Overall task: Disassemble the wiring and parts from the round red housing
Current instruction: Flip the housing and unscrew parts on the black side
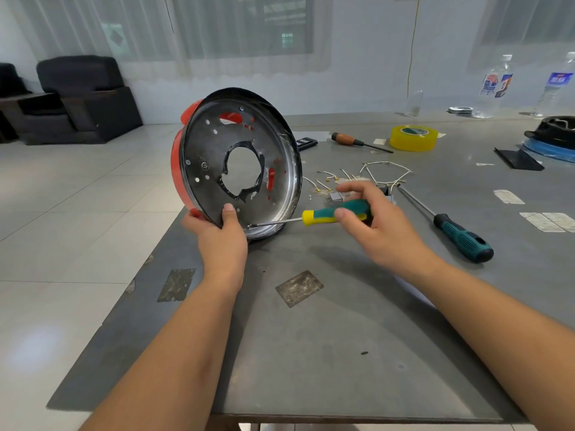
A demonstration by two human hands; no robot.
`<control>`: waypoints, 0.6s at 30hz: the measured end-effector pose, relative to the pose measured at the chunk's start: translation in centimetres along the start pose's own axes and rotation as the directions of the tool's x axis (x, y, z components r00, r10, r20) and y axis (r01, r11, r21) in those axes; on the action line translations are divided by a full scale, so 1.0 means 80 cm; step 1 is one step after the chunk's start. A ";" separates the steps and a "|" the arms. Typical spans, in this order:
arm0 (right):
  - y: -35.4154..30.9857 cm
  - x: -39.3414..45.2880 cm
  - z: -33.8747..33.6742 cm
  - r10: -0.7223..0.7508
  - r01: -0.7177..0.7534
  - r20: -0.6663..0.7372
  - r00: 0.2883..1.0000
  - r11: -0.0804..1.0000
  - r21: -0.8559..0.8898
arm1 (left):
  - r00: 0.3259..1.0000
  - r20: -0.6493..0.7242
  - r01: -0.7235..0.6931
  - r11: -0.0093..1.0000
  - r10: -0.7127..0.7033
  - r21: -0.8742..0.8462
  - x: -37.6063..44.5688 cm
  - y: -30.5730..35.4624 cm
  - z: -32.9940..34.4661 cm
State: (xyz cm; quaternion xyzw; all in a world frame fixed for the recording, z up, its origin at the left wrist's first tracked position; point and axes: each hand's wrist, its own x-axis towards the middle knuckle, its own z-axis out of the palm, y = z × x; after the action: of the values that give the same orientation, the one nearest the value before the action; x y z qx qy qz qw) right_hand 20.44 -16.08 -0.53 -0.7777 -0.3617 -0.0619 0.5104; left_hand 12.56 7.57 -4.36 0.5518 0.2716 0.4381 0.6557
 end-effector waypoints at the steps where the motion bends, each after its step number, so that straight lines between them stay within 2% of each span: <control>1: -0.002 -0.001 0.000 -0.011 0.009 0.018 1.000 0.996 0.093 | 1.000 -0.002 0.000 1.000 0.000 0.003 0.000 0.000 0.000; 3: -0.001 -0.002 -0.002 -0.009 0.001 0.046 0.999 0.985 0.170 | 1.000 -0.004 -0.002 1.000 0.002 0.005 0.000 0.000 0.000; 8: 0.004 0.002 0.000 0.134 -0.132 0.023 0.991 0.990 -0.054 | 1.000 0.003 -0.005 1.000 0.005 -0.003 -0.001 0.000 0.000; 10: 0.006 0.005 -0.002 0.162 -0.161 0.046 0.986 0.987 -0.024 | 1.000 -0.001 -0.001 1.000 0.001 -0.005 0.000 0.000 0.000; 13: 0.015 0.008 -0.011 0.143 -0.151 0.140 0.980 0.987 0.049 | 1.000 0.002 0.008 1.000 -0.008 -0.012 -0.001 0.000 0.000; 18: 0.015 0.006 -0.008 0.115 -0.096 0.231 0.966 0.991 -0.093 | 1.000 0.012 0.011 1.000 -0.010 -0.014 -0.003 0.002 0.000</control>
State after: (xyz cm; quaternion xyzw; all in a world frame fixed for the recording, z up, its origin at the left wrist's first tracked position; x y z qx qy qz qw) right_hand 21.72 -16.60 -0.89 -0.8177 -0.3750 0.0438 0.4345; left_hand 12.40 7.39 -4.24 0.5484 0.2675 0.4331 0.6634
